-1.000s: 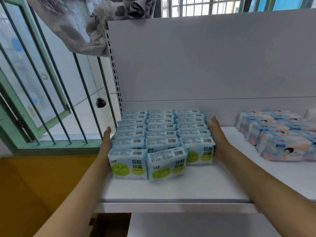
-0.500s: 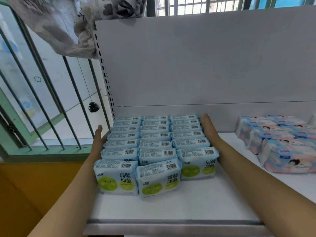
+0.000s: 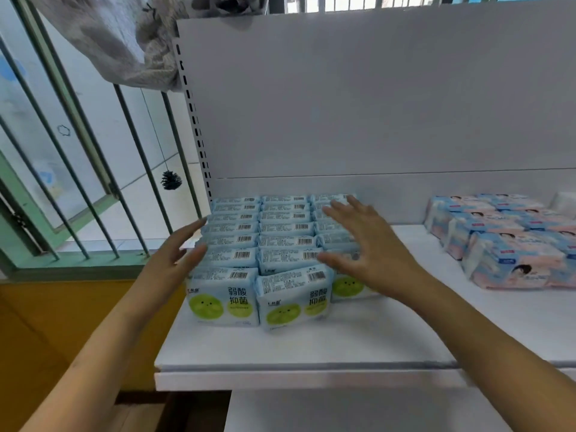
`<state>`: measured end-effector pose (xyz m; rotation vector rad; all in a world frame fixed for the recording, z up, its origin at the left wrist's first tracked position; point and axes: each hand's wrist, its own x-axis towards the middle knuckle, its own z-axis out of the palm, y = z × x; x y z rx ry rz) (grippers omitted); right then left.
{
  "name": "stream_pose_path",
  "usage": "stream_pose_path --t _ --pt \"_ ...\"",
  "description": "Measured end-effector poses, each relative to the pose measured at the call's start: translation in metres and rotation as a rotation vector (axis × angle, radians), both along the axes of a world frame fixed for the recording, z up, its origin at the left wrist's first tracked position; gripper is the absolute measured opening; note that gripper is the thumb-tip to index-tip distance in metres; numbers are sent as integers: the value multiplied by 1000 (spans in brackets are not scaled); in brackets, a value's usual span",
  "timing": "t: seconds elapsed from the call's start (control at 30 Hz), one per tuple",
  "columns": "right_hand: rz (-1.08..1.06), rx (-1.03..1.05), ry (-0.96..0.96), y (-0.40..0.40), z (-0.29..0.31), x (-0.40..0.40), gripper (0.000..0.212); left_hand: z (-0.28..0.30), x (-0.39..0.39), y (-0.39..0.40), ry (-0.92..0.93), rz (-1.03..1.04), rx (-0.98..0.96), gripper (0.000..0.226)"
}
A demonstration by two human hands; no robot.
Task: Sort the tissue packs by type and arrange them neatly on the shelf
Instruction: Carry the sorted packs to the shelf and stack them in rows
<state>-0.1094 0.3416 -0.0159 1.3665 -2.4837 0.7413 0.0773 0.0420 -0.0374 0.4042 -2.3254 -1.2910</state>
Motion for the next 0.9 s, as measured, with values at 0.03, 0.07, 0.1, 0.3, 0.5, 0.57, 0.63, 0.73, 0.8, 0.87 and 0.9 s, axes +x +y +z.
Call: stream_pose_path --t 0.03,0.07,0.1,0.3,0.5,0.57,0.63,0.73,0.8,0.87,0.9 --pt "46 125 98 -7 -5 18 94 -2 8 6 -17 -34 -9 56" --pt "67 201 194 -15 -13 30 95 -5 14 12 -32 -53 -12 65" --pt "61 235 270 -22 -22 38 93 -10 18 16 -52 -59 -31 75" --pt "-145 192 424 -48 -53 52 84 -29 31 31 -23 4 27 101" --pt "-209 119 362 -30 -51 64 86 -21 33 35 27 99 -131 98" --pt "-266 -1 277 -15 -45 68 83 -10 27 55 187 207 -206 79" --pt "-319 -88 246 4 -42 71 79 1 17 82 354 242 -233 60" --pt "-402 -215 160 41 -41 77 73 10 -6 132 527 109 -273 52" --pt "-483 -316 64 70 -42 80 68 10 -23 169 578 -39 -288 49" --pt "-584 -385 -26 105 -45 82 66 8 -35 210 562 -183 -267 45" --pt "-628 -399 -62 124 -46 80 65 4 -40 229 538 -249 -256 44"
